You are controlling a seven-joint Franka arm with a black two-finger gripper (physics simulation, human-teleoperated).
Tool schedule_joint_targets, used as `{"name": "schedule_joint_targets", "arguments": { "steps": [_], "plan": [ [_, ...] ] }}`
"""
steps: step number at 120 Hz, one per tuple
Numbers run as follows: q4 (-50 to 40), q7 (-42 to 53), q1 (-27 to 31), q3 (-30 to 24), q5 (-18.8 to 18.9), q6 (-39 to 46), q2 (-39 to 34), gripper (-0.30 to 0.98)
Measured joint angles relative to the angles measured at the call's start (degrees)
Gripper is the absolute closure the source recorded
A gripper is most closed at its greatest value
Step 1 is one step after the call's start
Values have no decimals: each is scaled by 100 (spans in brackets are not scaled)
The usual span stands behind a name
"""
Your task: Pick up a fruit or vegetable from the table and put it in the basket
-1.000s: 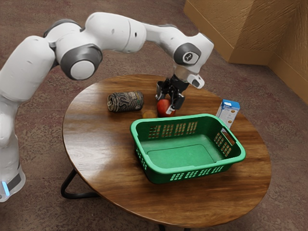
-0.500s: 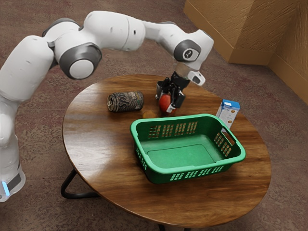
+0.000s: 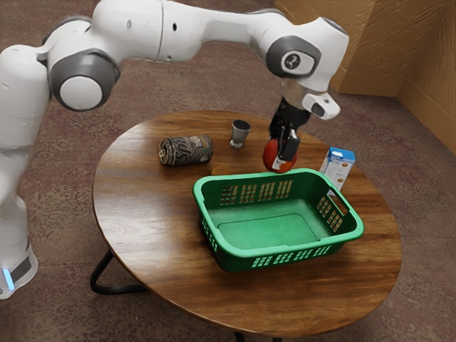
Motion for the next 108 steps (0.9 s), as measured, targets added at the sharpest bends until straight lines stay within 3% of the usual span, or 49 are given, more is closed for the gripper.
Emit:
{"name": "schedule_joint_targets", "arguments": {
  "steps": [54,70,108],
  "plan": [
    [76,3,-743,-35,2,0,75,32],
    [77,3,-796,-32,-27,-8,76,12],
    [76,5,-815,-47,-79,-29,72,1]
  ]
}}
